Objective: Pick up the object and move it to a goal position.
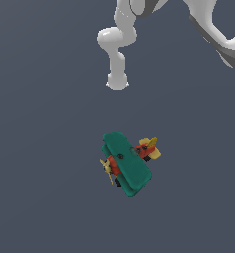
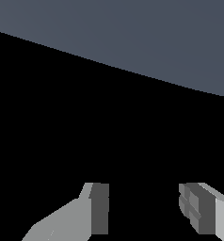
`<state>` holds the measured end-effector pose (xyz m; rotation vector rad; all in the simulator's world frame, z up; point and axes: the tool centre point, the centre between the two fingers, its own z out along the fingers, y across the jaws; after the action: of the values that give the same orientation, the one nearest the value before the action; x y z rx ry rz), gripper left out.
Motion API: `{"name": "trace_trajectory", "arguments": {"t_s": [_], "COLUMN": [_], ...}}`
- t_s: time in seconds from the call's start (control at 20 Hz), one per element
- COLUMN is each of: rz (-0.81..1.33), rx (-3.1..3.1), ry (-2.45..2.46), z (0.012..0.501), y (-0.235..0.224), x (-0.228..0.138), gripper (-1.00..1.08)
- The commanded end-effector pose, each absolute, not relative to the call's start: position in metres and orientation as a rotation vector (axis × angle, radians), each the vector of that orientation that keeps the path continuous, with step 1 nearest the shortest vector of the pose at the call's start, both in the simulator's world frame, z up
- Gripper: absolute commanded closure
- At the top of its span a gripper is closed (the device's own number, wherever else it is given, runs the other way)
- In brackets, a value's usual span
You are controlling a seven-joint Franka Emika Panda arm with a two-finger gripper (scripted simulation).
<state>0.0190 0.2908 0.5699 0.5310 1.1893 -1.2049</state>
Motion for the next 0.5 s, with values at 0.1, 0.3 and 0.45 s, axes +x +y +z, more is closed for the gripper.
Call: {"name": "trace_trajectory", "arguments": {"t_s": [0.1,0.3,0.45], "rz": [-1.308,-1.396,-1.462], "rx": [0.446,0.372,0.316], "ry": [1.200,1.211,1.221], "z": [0.538,0.508,0.485], "y": [0.294,0.294,0.292], "x": [0.036,0.051,0.061], "gripper": [-0.20,-0.20,-0.20]}}
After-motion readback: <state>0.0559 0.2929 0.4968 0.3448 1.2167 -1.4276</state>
